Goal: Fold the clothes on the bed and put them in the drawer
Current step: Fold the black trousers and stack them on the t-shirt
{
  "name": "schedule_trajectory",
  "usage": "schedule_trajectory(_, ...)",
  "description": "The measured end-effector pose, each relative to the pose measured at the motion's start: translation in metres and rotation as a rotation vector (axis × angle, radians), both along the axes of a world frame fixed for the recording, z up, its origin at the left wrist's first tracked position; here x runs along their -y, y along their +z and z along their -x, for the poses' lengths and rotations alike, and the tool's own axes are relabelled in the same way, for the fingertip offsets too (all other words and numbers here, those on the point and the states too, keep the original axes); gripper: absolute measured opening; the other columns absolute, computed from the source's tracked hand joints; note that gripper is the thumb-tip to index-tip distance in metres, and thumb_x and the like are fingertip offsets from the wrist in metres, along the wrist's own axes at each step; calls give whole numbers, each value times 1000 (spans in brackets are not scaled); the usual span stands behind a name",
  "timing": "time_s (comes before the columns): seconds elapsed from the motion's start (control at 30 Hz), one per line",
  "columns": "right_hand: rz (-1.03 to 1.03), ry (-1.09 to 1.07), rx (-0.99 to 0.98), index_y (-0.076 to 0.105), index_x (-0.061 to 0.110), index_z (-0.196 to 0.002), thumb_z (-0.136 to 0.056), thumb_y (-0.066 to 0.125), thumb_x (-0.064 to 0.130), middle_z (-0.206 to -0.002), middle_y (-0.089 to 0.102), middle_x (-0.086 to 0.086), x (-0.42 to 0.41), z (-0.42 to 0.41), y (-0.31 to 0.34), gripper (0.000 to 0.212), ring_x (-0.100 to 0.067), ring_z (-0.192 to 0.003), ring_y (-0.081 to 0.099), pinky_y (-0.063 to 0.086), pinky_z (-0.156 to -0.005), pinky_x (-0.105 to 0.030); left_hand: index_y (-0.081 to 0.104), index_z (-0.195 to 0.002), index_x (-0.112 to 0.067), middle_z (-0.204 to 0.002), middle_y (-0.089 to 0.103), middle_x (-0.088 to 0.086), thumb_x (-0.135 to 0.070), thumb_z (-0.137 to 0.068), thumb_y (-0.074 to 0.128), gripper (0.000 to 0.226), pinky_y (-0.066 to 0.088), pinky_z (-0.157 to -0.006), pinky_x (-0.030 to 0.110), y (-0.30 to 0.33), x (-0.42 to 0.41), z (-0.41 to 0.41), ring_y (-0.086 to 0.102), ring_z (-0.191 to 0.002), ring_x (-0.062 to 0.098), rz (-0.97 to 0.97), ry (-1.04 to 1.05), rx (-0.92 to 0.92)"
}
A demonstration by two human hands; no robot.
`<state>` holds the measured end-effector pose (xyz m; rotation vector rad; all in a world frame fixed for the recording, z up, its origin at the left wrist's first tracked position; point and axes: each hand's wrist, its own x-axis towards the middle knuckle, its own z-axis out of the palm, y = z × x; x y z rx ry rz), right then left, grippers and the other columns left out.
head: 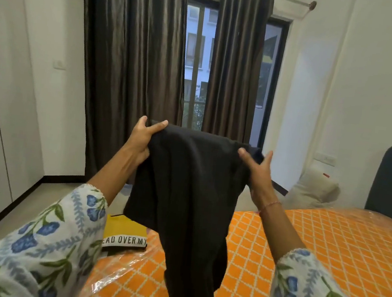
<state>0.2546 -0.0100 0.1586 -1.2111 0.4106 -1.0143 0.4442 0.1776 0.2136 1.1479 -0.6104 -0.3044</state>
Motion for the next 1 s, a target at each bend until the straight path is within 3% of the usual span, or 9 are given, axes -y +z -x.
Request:
schedule_trajectory(0.17, 32, -388, -157, 15, 17, -152, -100, 43, 10, -157, 21, -8, 11, -5, 4, 60, -31, -141, 28, 30, -114, -44, 0, -152, -14, -152, 27, 13, 0, -88, 60, 90, 46, -91, 28, 4, -5, 6, 47, -122, 20, -112, 70, 119)
schedule_trajectory(0.33, -151, -232, -203, 46, 15, -130, -100, 41, 20, -136, 49, -10, 16, 1, 41, 31, -29, -120, 48, 40, -101, -45, 18, -150, -8, -141, 46, 21, -14, -89, 61, 75, 59, -70, 33, -15, -18, 8, 60, -113, 29, 35, -197, -113)
schedule_trajectory(0.47, -73, -17, -189, 20, 15, -150, -94, 56, 16, -149, 35, -13, 22, 10, 40, 66, -37, -127, 44, 45, -90, -52, 16, -151, -11, -151, 31, 15, -7, -87, 64, 80, 46, -86, 24, -36, -8, 19, 45, -128, 30, -272, -8, 111)
schedule_trajectory(0.53, -127, -82, -139, 16, 13, -152, -96, 51, 6, -154, 26, -14, 31, 14, 45, 66, -36, -132, 39, 44, -97, -47, 6, -152, -12, -156, 19, 12, -11, -90, 63, 85, 40, -92, 26, -29, -8, 14, 36, -135, 28, -186, 18, 52)
schedule_trajectory(0.67, -89, 180, 95, 33, 9, -145, -90, 58, 22, -137, 49, -12, 31, 30, 33, 61, -31, -123, 51, 56, -78, -39, 28, -144, -9, -133, 50, 14, -6, -94, 51, 56, 53, -82, 29, -18, -8, 15, 55, -109, 24, 89, -203, -49)
schedule_trajectory(0.77, 35, 87, -185, 24, 16, -149, -88, 60, 4, -146, 39, -16, 34, 22, 16, 71, -38, -126, 46, 52, -82, -48, 8, -153, -16, -156, 21, 9, -4, -92, 55, 78, 33, -111, 33, -9, 0, 14, 32, -137, 22, -295, -5, 356)
schedule_trajectory(0.87, 57, -48, -299, 12, 18, -152, -94, 52, 4, -154, 22, -16, 35, 19, 30, 72, -38, -132, 37, 43, -100, -52, 11, -152, -17, -158, 17, 7, -9, -92, 58, 76, 21, -114, 33, 6, 4, 20, 21, -143, 21, -530, 120, 563)
schedule_trajectory(0.93, 33, 2, -234, 28, 17, -148, -96, 47, 7, -150, 32, -13, 36, 19, 38, 56, -34, -130, 40, 42, -99, -45, 32, -146, -12, -146, 42, 11, -12, -95, 53, 55, 40, -99, 25, 13, -1, 24, 47, -126, 17, -301, 35, 319)
schedule_trajectory(1.0, -72, 75, -55, 34, 17, -145, -97, 47, 11, -148, 37, -11, 32, 20, 42, 50, -33, -129, 41, 40, -104, -45, 66, -102, -7, -92, 72, 8, -16, -99, 42, 26, 52, -68, 19, 2, -8, 29, 67, -78, 9, 20, -88, -75)
